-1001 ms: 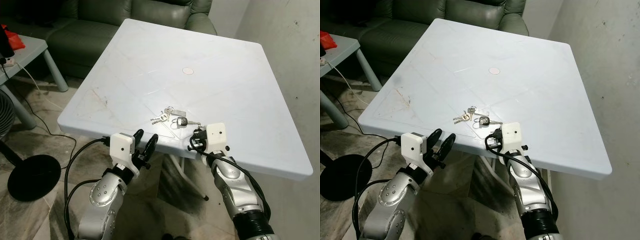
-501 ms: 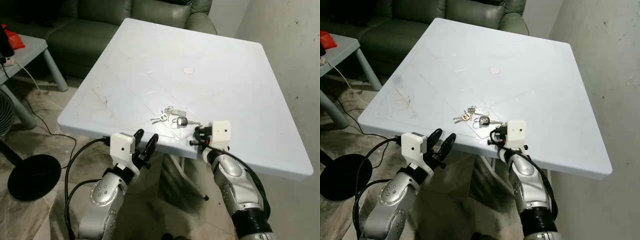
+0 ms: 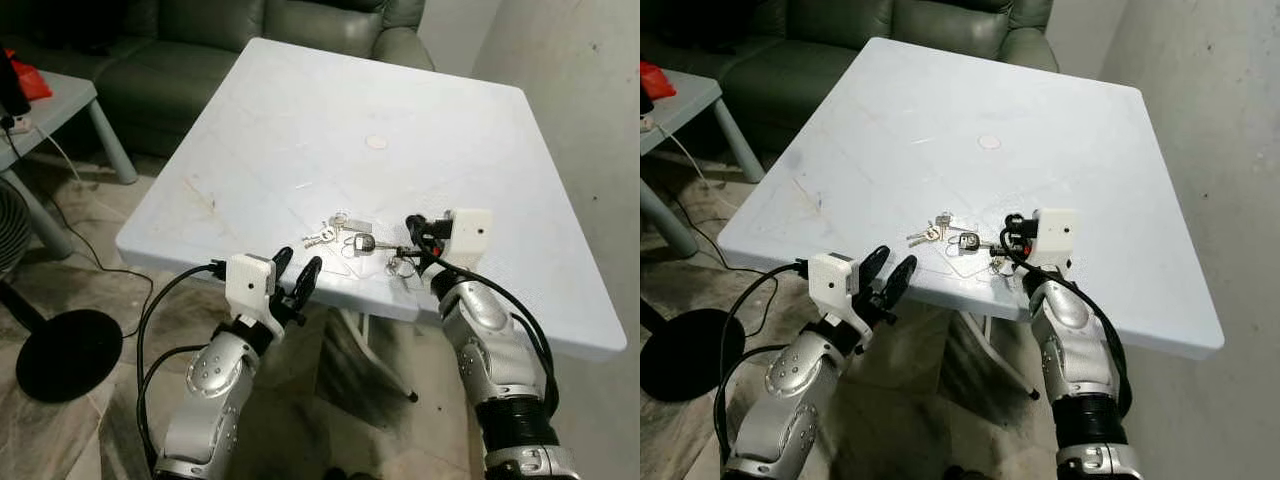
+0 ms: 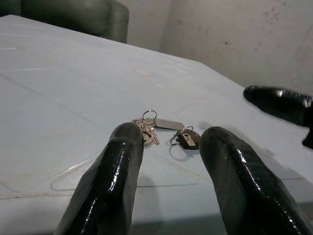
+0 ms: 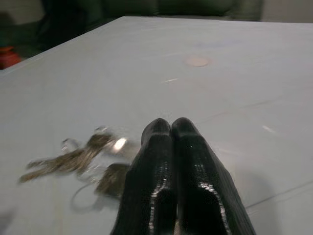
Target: Hang keys on a hook
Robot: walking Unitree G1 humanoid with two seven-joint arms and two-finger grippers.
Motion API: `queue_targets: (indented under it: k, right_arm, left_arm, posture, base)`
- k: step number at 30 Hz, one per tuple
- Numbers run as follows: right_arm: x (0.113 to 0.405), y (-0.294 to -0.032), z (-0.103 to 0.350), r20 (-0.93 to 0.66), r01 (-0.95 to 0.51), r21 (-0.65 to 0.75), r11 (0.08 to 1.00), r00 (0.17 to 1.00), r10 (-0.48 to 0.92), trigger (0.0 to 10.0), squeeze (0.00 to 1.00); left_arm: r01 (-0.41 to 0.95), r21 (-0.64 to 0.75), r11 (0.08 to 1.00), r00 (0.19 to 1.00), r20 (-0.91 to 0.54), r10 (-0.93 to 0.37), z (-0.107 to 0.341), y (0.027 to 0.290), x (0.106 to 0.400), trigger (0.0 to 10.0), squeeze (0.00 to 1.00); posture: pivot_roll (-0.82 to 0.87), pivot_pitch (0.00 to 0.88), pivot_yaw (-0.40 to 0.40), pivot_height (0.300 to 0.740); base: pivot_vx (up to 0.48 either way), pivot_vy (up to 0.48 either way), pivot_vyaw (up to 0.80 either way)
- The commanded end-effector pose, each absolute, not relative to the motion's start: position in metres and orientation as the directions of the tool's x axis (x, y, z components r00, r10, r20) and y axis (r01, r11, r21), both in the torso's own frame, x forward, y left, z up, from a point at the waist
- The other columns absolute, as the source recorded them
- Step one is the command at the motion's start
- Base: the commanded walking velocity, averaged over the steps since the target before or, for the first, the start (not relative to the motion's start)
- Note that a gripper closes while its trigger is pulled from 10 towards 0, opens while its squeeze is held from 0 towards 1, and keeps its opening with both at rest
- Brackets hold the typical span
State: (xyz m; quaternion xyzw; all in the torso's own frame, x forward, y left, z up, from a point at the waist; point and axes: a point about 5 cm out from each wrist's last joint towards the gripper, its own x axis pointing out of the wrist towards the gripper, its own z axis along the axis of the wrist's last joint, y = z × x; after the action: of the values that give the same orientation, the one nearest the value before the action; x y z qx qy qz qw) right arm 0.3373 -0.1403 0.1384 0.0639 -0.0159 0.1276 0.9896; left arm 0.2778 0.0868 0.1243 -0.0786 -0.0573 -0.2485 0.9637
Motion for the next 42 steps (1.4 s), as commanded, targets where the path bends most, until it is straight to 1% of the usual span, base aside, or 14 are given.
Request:
queue_targets:
  k: [1, 4, 5, 6, 11, 13, 18, 21, 27, 28, 30, 31, 36, 42]
  right_arm:
    - [0.332, -0.139, 0.133, 0.032, -0.303, 0.094, 0.948, 0.953, 0.302, 10.0, 1.0]
    - [0.329, -0.138, 0.129, 0.019, -0.307, 0.046, 0.951, 0.952, 0.306, 10.0, 1.0]
    - [0.326, -0.136, 0.123, -0.004, -0.341, -0.009, 0.94, 0.94, 0.341, 10.0, 1.0]
    - [0.324, -0.135, 0.119, -0.02, -0.356, -0.032, 0.934, 0.935, 0.355, 10.0, 1.0]
    - [0.322, -0.136, 0.111, -0.061, -0.38, -0.088, 0.921, 0.925, 0.375, 10.0, 1.0]
    - [0.322, -0.136, 0.111, -0.057, -0.38, -0.103, 0.919, 0.925, 0.375, 10.0, 1.0]
    - [0.326, -0.135, 0.113, -0.054, -0.38, -0.21, 0.901, 0.925, 0.377, 10.0, 1.0]
    - [0.327, -0.134, 0.113, -0.057, -0.39, -0.216, 0.895, 0.92, 0.388, 10.0, 1.0]
    - [0.334, -0.136, 0.115, -0.071, -0.42, -0.289, 0.86, 0.905, 0.419, 10.0, 1.0]
    - [0.336, -0.137, 0.115, -0.078, -0.428, -0.308, 0.849, 0.901, 0.426, 10.0, 0.08]
    - [0.337, -0.137, 0.115, -0.086, -0.439, -0.326, 0.837, 0.896, 0.436, 10.0, 0.08]
    - [0.337, -0.138, 0.114, -0.092, -0.447, -0.332, 0.83, 0.892, 0.443, 10.0, 0.0]
    - [0.342, -0.144, 0.11, -0.146, -0.502, -0.356, 0.788, 0.863, 0.484, 10.0, 0.0]
    - [0.349, -0.149, 0.108, -0.193, -0.531, -0.335, 0.778, 0.847, 0.495, 10.0, 0.0]
  left_arm:
    - [0.493, -0.118, 0.862, 0.867, 0.149, -0.476, 0.123, 0.085, 0.278, 10.0, 0.0]
    - [0.493, -0.118, 0.862, 0.867, 0.15, -0.476, 0.123, 0.085, 0.279, 10.0, 0.0]
    - [0.494, -0.119, 0.861, 0.866, 0.151, -0.476, 0.123, 0.085, 0.279, 10.0, 0.0]
    - [0.495, -0.12, 0.861, 0.866, 0.151, -0.477, 0.123, 0.085, 0.279, 10.0, 0.0]
    - [0.493, -0.12, 0.862, 0.867, 0.152, -0.474, 0.122, 0.085, 0.279, 10.0, 0.0]
    - [0.491, -0.121, 0.863, 0.868, 0.151, -0.473, 0.122, 0.085, 0.279, 10.0, 0.0]
    - [0.487, -0.122, 0.865, 0.871, 0.15, -0.468, 0.122, 0.087, 0.278, 10.0, 0.0]
    - [0.485, -0.122, 0.866, 0.871, 0.15, -0.467, 0.122, 0.087, 0.278, 10.0, 0.0]
    - [0.482, -0.122, 0.868, 0.873, 0.15, -0.464, 0.122, 0.088, 0.278, 10.0, 0.0]
    - [0.482, -0.122, 0.868, 0.873, 0.15, -0.464, 0.122, 0.088, 0.278, 10.0, 0.0]
    - [0.482, -0.122, 0.868, 0.873, 0.15, -0.464, 0.122, 0.088, 0.278, 10.0, 0.0]
    - [0.481, -0.122, 0.868, 0.873, 0.15, -0.463, 0.122, 0.088, 0.278, 10.0, 0.0]
    - [0.479, -0.123, 0.869, 0.875, 0.149, -0.461, 0.122, 0.088, 0.277, 10.0, 0.0]
    - [0.477, -0.124, 0.87, 0.876, 0.15, -0.458, 0.122, 0.088, 0.277, 10.0, 0.0]
  posture:
    - [0.04, 0.082, -0.099, 0.74]
    - [0.04, 0.081, -0.099, 0.74]
    - [0.04, 0.087, -0.098, 0.74]
    - [0.04, 0.087, -0.098, 0.74]
    - [0.04, 0.093, -0.1, 0.74]
    - [0.04, 0.099, -0.101, 0.74]
    - [0.04, 0.111, -0.102, 0.74]
    - [0.04, 0.112, -0.102, 0.74]
    - [0.05, 0.117, -0.104, 0.74]
    - [0.05, 0.118, -0.104, 0.74]
    - [0.05, 0.118, -0.104, 0.74]
    - [0.05, 0.119, -0.106, 0.74]
    - [0.05, 0.121, -0.107, 0.74]
    - [0.05, 0.125, -0.107, 0.74]
  base:
    - [0.0, 0.0, 0.0]
    - [0.0, 0.0, 0.0]
    - [0.0, 0.0, 0.0]
    - [0.0, 0.0, 0.0]
    - [0.0, 0.0, 0.0]
    - [0.0, 0.0, 0.0]
    - [0.0, 0.0, 0.0]
    - [0.0, 0.0, 0.0]
    - [0.0, 0.0, 0.0]
    - [0.0, 0.0, 0.0]
    - [0.0, 0.0, 0.0]
    - [0.0, 0.0, 0.0]
    - [0.0, 0.0, 0.0]
    - [0.0, 0.0, 0.0]
